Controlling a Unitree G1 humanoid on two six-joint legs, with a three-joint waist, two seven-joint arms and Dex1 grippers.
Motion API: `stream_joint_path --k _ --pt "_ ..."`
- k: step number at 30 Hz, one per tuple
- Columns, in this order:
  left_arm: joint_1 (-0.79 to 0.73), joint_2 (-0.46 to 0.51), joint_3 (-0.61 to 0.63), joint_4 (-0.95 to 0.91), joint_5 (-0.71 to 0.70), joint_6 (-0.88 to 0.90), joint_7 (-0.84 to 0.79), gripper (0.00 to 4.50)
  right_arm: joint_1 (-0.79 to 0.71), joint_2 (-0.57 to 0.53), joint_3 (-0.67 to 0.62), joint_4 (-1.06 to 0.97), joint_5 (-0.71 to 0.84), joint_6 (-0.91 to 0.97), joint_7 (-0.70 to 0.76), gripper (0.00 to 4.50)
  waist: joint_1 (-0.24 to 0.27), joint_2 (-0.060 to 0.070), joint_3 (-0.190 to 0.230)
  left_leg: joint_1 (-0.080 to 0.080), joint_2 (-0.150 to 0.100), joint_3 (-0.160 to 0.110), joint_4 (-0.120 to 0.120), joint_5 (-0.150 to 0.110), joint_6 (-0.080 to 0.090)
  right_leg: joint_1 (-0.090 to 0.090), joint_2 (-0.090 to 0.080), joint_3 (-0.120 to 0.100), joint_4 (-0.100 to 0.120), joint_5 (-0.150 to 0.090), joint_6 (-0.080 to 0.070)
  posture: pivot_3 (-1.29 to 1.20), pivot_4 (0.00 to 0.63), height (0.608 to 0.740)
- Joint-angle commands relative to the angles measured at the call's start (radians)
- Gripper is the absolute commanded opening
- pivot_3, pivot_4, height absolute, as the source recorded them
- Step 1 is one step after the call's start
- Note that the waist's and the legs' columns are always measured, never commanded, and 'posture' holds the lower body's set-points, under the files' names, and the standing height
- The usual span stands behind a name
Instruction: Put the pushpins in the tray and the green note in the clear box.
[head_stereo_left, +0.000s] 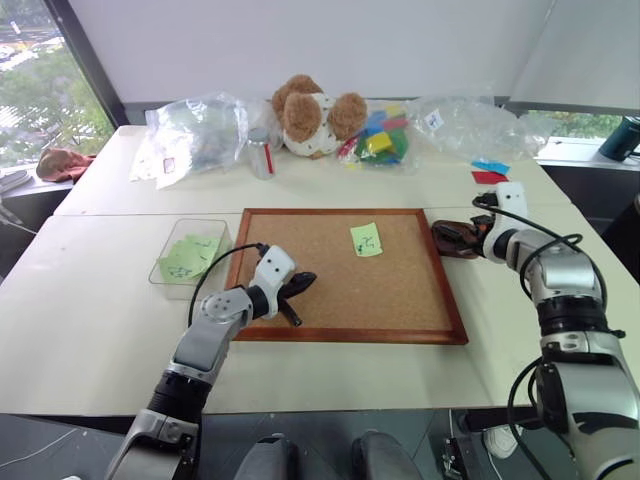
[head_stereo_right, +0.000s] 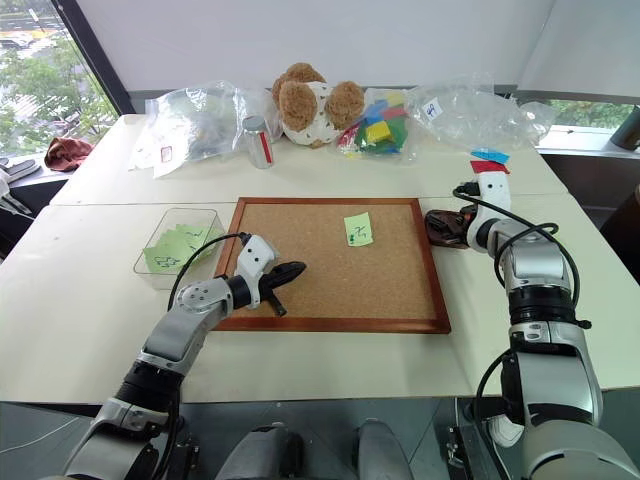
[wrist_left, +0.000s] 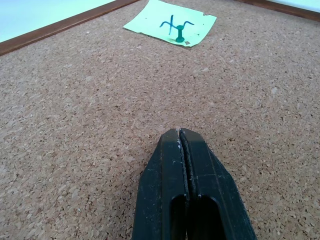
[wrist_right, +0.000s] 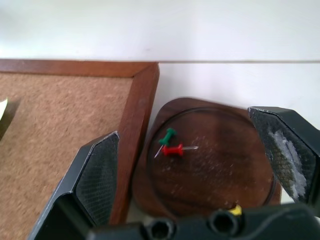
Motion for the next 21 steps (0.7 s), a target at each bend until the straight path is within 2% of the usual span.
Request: stream_joint_path --k 1,9,12,16,21 --pt "0.025 0.012 -0.029 0.022 0.014 0.024 -0.018 0.0 -0.013 -0.018 0.011 -0.203 0.055 0.064 0.074 4.48 -0.001 0.0 0.0 0.0 0.0 0.0 0.0 0.0 0.0 0.0 0.0 0.0 0.0 0.0 0.0 0.0 0.15 0.74" --pt "0.025 0.016 -0.026 0.02 0.012 0.024 -0.018 0.0 0.028 0.115 0.129 -0.409 0.071 0.141 0.085 4.48 -0.001 0.0 0.0 0.0 0.0 -0.001 0.0 0.0 0.0 0.0 0.0 0.0 0.0 0.0 0.0 0.0 0.15 0.74" --pt "0.026 0.017 -0.025 0.016 0.012 0.026 -0.017 0.0 0.044 0.15 0.167 -0.428 0.062 0.142 0.08 3.6 0.001 0.0 0.0 0.0 0.0 -0.001 0.0 0.0 0.0 0.0 0.0 0.0 0.0 0.0 0.0 0.0 0.15 0.74" --pt "0.029 0.018 -0.023 0.01 0.012 0.03 -0.015 0.0 0.055 0.181 0.22 -0.422 0.035 0.12 0.063 1.62 0.0 0.0 0.0 0.0 0.0 -0.001 0.0 0.0 0.0 0.0 0.0 0.0 0.0 0.0 0.0 0.0 0.15 0.74" --pt "0.038 0.021 -0.021 -0.002 0.012 0.036 -0.011 0.0 0.065 0.214 0.254 -0.381 0.007 0.07 0.052 1.62 -0.002 0.0 0.0 0.0 0.0 -0.001 0.0 0.0 0.0 0.0 0.0 0.0 0.0 0.0 0.0 0.0 0.15 0.74"
